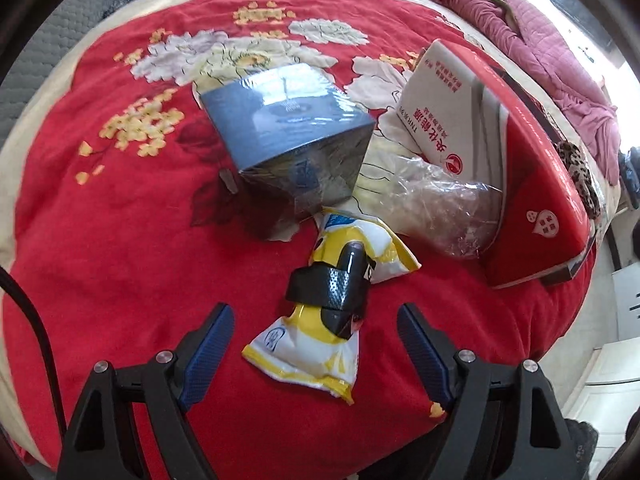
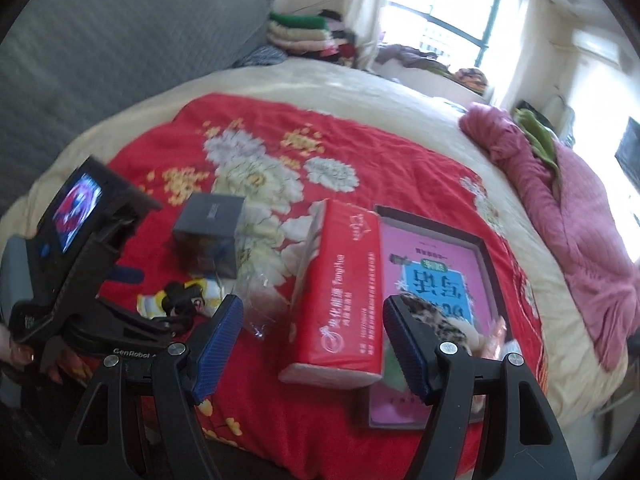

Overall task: Organize soft objects
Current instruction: 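Grasp the yellow snack bag with the left gripper while the right grasps the clear plastic bag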

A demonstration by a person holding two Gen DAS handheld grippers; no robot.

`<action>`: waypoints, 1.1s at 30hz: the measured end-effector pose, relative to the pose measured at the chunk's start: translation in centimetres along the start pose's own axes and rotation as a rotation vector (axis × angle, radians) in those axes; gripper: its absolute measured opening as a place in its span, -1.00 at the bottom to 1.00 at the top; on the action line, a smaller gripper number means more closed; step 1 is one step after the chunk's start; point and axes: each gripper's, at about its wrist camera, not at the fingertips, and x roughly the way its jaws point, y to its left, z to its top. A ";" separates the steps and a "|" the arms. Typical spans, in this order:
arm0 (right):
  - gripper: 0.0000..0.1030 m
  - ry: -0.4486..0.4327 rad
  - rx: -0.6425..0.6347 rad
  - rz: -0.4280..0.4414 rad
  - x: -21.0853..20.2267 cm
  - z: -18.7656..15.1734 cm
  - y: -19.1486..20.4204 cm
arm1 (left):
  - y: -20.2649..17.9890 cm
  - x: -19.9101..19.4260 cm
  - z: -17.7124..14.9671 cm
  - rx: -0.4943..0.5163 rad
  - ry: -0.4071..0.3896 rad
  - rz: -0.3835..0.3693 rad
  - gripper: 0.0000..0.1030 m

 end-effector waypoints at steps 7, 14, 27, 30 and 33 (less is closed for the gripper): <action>0.43 0.083 -0.139 0.007 3.7 0.4 1.8 | 0.6 1.6 0.7 -0.007 0.006 -0.060 0.50; 0.43 0.160 -0.281 0.055 7.7 0.9 3.3 | 1.8 2.7 1.0 -0.020 0.018 -0.135 0.11; 0.44 0.284 -0.721 0.043 12.6 0.8 7.9 | 5.0 0.9 0.3 -0.087 -0.030 -0.233 -0.17; 0.43 0.333 -0.778 0.060 14.0 0.0 8.5 | 6.1 0.2 -0.1 -0.108 -0.042 -0.228 -0.17; 0.15 0.395 -0.824 0.054 15.7 -1.1 9.0 | 7.1 -0.4 -0.4 -0.138 -0.058 -0.238 -0.17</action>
